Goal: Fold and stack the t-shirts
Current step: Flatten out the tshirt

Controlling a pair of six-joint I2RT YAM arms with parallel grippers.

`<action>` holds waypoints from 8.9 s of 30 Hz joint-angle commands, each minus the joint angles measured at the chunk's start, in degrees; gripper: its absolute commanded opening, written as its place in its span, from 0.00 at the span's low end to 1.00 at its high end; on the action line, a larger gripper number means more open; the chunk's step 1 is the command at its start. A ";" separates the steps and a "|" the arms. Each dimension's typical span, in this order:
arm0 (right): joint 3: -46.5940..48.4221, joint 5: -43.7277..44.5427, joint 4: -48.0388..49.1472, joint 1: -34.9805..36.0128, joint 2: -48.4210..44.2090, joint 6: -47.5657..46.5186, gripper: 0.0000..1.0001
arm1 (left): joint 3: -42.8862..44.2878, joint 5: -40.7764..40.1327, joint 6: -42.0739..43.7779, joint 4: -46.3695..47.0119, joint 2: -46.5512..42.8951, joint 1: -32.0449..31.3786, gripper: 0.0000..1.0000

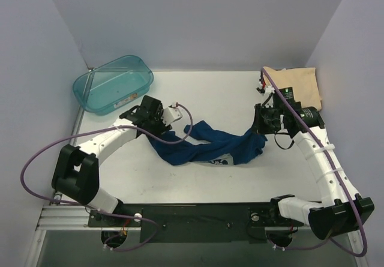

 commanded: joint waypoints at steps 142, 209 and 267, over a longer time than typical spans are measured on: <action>-32.32 -8.88 -24.67 -2.68 -18.45 27.73 0.74 | -28.94 -4.91 30.98 1.61 -14.19 2.94 0.43; -4.25 -8.15 4.50 -12.53 33.67 9.27 0.00 | -22.17 -10.78 11.47 -19.85 -21.13 -4.17 0.00; 73.54 -18.43 36.41 -32.04 36.58 33.37 0.00 | 79.88 -24.41 19.64 4.41 26.34 9.89 0.00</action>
